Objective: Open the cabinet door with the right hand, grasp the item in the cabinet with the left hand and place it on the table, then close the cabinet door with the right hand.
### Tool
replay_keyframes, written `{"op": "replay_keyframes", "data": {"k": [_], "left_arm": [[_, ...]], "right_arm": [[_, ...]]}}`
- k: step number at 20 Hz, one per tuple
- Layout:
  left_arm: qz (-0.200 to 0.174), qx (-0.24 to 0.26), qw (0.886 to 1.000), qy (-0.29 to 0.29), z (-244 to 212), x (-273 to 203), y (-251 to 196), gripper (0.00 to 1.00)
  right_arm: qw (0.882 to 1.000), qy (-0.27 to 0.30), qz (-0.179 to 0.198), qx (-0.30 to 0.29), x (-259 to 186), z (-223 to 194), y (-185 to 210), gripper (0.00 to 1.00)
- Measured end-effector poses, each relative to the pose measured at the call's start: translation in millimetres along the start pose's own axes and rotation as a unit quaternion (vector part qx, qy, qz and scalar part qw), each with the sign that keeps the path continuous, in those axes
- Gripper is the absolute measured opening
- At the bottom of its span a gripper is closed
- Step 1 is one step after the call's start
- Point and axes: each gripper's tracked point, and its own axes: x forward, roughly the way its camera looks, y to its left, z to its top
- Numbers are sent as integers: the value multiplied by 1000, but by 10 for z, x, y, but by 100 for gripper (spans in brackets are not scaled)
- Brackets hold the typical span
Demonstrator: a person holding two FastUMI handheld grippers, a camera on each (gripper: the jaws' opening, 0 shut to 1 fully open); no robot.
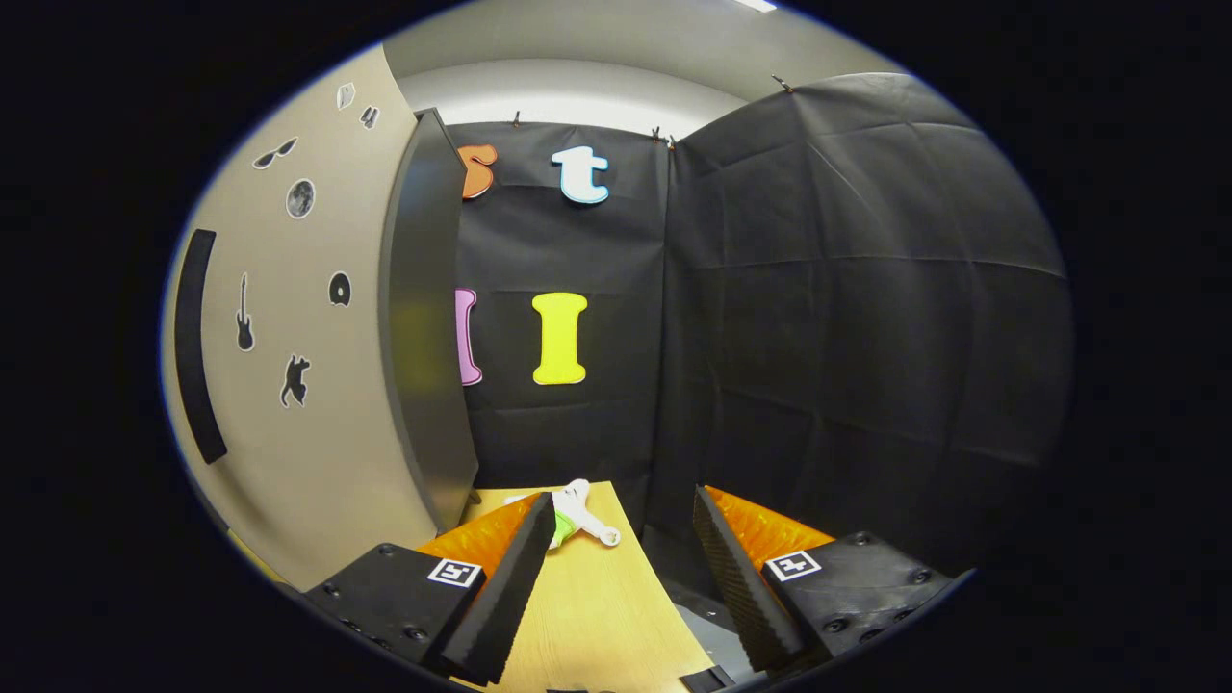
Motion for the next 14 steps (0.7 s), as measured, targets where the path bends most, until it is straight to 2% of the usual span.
{"op": "replay_keyframes", "data": {"k": [5,8,14], "left_arm": [[-12,-21,1000,-19,-27,-332,2,18],[-16,-15,999,-36,-88,-726,39,18],[-39,-36,996,-72,-397,-1625,137,18]], "right_arm": [[1000,-3,20,7,-84,19,75,91],[999,-4,39,4,-169,31,220,91],[996,-25,80,-16,-515,175,645,91]]}}
